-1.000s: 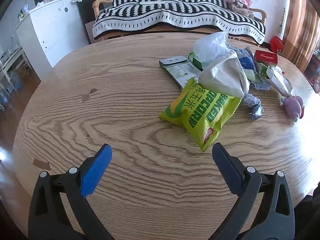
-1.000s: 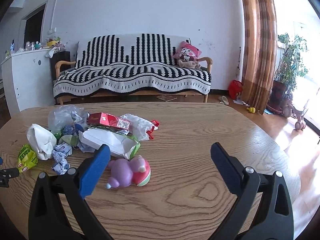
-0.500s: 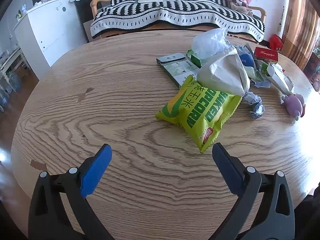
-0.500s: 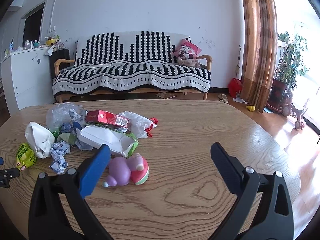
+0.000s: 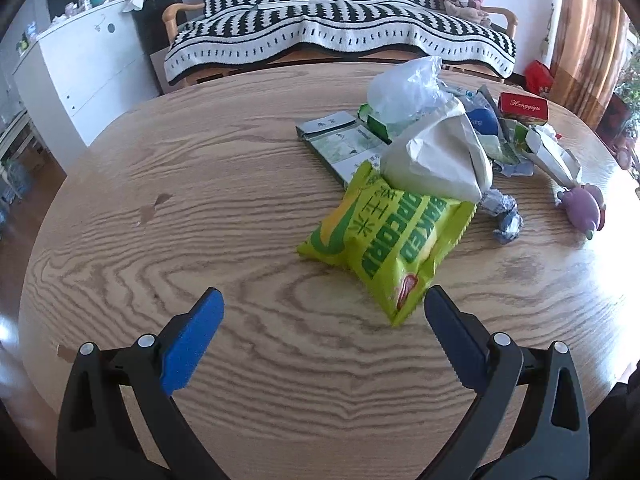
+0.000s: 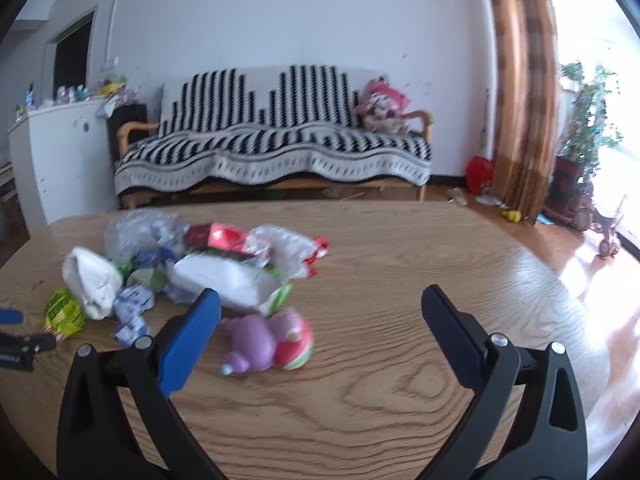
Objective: Collect trash
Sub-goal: 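Grasp the purple-pink toy with the right tool while the left tool grasps the popcorn bag, then carry both items to the black bin and open both tools to drop them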
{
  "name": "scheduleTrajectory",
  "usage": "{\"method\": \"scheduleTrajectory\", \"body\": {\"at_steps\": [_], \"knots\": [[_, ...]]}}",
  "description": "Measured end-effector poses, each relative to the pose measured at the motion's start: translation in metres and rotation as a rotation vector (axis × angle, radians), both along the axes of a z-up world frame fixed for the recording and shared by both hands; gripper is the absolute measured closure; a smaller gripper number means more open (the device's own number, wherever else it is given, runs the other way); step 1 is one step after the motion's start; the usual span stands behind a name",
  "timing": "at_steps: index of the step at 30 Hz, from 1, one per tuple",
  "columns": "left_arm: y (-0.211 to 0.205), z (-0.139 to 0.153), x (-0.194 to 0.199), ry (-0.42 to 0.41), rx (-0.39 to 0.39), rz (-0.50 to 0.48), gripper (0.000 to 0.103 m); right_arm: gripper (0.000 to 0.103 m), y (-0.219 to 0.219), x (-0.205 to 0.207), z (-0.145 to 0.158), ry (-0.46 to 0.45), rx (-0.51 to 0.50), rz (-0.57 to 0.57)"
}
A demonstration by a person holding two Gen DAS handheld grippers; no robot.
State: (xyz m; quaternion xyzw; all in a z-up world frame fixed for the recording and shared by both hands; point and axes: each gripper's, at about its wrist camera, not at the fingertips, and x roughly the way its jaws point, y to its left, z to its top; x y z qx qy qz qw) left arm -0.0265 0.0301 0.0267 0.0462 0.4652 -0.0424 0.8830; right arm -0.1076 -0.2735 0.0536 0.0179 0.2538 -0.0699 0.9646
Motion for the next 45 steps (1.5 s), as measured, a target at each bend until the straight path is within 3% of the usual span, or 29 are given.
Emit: {"method": "scheduleTrajectory", "body": {"at_steps": [2,7,11,13,16,18,19,20,24,28,33,36,42,45], "knots": [[-0.003,0.000,0.005,0.003,-0.006,-0.022,0.005,0.006,0.007,0.007,-0.005,0.052,0.040,0.055],[-0.016,0.007,0.021,-0.025,0.002,-0.147,0.005,0.006,0.004,0.035,-0.029,0.243,0.188,0.050],[-0.016,0.003,0.034,-0.021,-0.057,-0.191,0.006,0.006,-0.009,0.059,-0.043,0.329,0.265,0.041],[-0.013,-0.003,0.038,0.001,-0.103,-0.200,0.021,0.006,-0.009,0.067,-0.050,0.353,0.263,0.050],[-0.007,-0.006,0.043,0.037,-0.184,-0.209,0.032,0.006,-0.012,0.073,-0.058,0.372,0.268,0.056],[-0.003,-0.005,0.045,0.040,-0.234,-0.212,0.041,0.020,-0.013,0.076,-0.061,0.379,0.262,0.072],[0.000,-0.005,0.044,0.041,-0.260,-0.204,0.042,0.035,-0.011,0.077,-0.061,0.380,0.256,0.085],[0.003,-0.003,0.043,0.039,-0.291,-0.191,0.043,0.039,-0.010,0.078,-0.060,0.375,0.246,0.097],[0.012,0.007,0.029,-0.018,-0.331,-0.173,0.044,0.041,-0.008,0.071,-0.051,0.340,0.246,0.121],[0.024,0.018,0.017,-0.093,-0.305,-0.122,0.044,0.041,-0.015,0.051,-0.030,0.218,0.217,0.081],[0.043,0.034,0.012,-0.202,-0.259,-0.013,0.044,0.042,-0.028,0.038,-0.017,0.136,0.247,0.047],[0.042,0.033,0.013,-0.188,-0.275,-0.020,0.044,0.042,-0.032,0.041,-0.017,0.145,0.268,0.033],[0.022,0.031,0.006,-0.160,-0.256,-0.069,0.044,0.042,-0.030,0.051,-0.033,0.248,0.332,0.042],[-0.001,0.037,-0.009,-0.160,-0.253,-0.118,0.044,0.043,-0.035,0.043,-0.026,0.216,0.334,0.034]]}}
